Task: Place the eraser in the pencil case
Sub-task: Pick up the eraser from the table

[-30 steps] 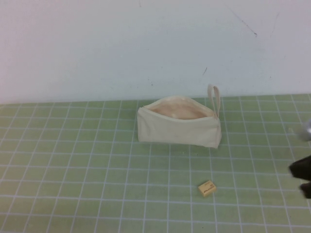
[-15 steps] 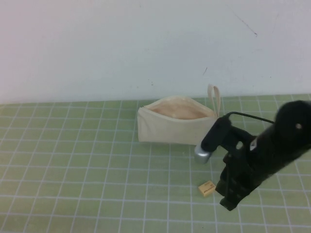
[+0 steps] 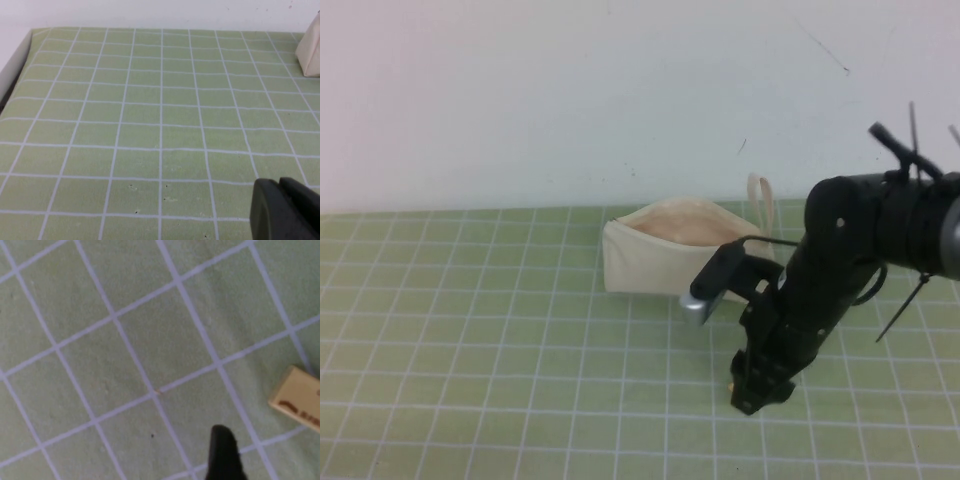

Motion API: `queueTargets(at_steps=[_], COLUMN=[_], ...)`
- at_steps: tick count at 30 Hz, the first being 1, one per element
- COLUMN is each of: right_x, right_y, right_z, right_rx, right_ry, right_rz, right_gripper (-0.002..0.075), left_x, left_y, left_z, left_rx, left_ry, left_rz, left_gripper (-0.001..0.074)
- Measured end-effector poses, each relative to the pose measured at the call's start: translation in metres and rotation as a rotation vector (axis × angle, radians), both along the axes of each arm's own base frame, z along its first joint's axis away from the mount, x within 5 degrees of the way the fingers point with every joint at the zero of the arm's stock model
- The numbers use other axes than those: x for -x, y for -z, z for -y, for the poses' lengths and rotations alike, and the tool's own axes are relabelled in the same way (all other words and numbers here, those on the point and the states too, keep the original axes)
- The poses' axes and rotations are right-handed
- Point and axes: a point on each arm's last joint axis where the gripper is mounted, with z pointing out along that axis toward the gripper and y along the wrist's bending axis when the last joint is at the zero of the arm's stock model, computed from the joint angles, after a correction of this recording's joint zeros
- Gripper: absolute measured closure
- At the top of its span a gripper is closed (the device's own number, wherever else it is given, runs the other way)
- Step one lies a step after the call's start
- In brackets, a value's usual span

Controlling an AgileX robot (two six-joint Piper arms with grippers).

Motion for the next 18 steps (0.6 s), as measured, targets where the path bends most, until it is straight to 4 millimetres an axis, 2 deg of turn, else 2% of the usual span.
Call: queueTargets(at_steps=[2,5,8,18], right_x=[-0.002,-0.005,-0.009,-0.019], right_y=[0.007,0.018,0.027,0.032], right_z=[-0.002,-0.003,-0.005,-0.008], right_rx=[-0.004,0.001,0.001,-0.018], right_ry=[0.009,0.015,0.021,0.058], right_rz=[-0.013,-0.019,-0.009,0.064], right_gripper=[0.0287,0.0244,0.0232,0.0228], left_x=[0.0,0.0,0.0,0.0], left_y=[0.0,0.0,0.0,0.0], left_z=[0.0,0.0,0.0,0.0], left_rx=[0.0,0.0,0.0,0.0], left_ry=[0.0,0.0,0.0,0.0], left_rz=[0.0,0.0,0.0,0.0], left_gripper=[0.0736,0.0736,0.0736,0.0736])
